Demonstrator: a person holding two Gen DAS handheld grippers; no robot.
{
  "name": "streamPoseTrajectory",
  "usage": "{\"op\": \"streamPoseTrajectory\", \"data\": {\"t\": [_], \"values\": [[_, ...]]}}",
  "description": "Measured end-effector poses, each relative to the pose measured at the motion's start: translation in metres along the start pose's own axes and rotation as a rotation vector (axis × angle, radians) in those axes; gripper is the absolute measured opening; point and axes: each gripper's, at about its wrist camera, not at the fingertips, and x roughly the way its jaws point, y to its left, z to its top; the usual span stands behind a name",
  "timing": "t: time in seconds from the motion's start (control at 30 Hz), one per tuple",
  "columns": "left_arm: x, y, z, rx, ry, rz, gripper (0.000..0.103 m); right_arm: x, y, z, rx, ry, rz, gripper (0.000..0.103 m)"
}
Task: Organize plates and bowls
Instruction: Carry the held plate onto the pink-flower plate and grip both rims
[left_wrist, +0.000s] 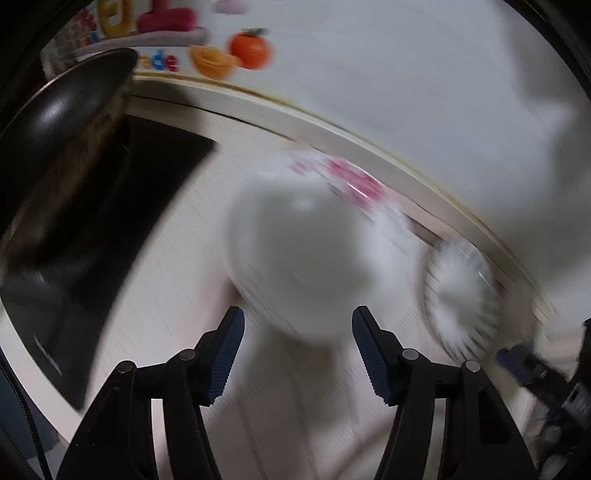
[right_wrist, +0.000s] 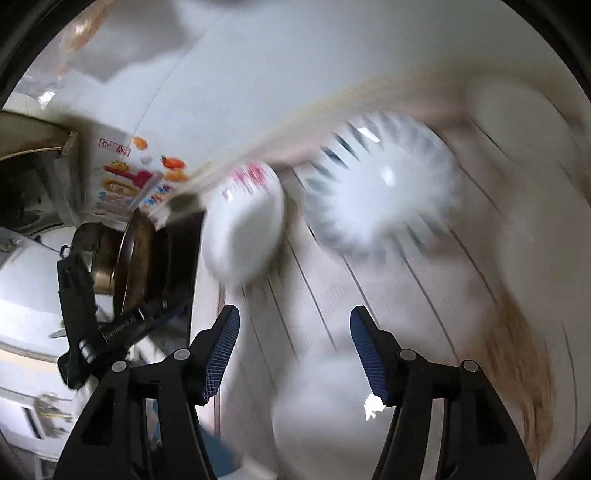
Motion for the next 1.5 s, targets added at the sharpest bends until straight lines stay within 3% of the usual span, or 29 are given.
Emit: {"op": "streamPoseTrajectory", "data": {"t": [0.17, 0.27, 0.37, 0.47, 0.6, 0.73, 1.07, 1.33, 1.5], "values": [[0.052, 0.028, 0.037, -0.003, 0.038, 0.055, 0.059, 0.091, 0.032, 0.076, -0.045, 0.055, -0.048, 0.065], [0.076, 0.035, 0.046, -0.008, 0.064, 0.055, 0.059, 0.133, 0.042, 0.104, -0.090, 0.089, -0.127, 0.064], [0.093, 0.039, 0.050, -0.019, 0.100, 0.020, 0.056, 0.156, 0.044, 0.116, -0.112, 0.119, -0.173, 0.055], [0.103, 0.040, 0.050, -0.018, 0.113, -0.007, 0.033, 0.174, 0.040, 0.122, -0.120, 0.152, -0.215, 0.044], [0.105, 0.044, 0.047, -0.018, 0.082, -0.023, 0.027, 0.190, 0.030, 0.124, -0.097, 0.179, -0.204, 0.017], [0.100, 0.047, 0.038, 0.000, 0.059, -0.022, 0.025, 0.189, 0.035, 0.120, -0.146, 0.132, -0.236, 0.018], [0.067, 0.038, 0.022, 0.064, 0.037, -0.036, 0.024, 0.164, 0.038, 0.108, -0.149, 0.111, -0.225, 0.018], [0.012, 0.011, -0.026, 0.116, 0.052, -0.067, 0.024, 0.089, 0.037, 0.071, -0.168, 0.083, -0.211, 0.018], [-0.022, -0.010, -0.072, 0.137, 0.072, -0.084, 0.024, 0.030, 0.022, 0.021, -0.175, 0.086, -0.202, 0.018]]}}
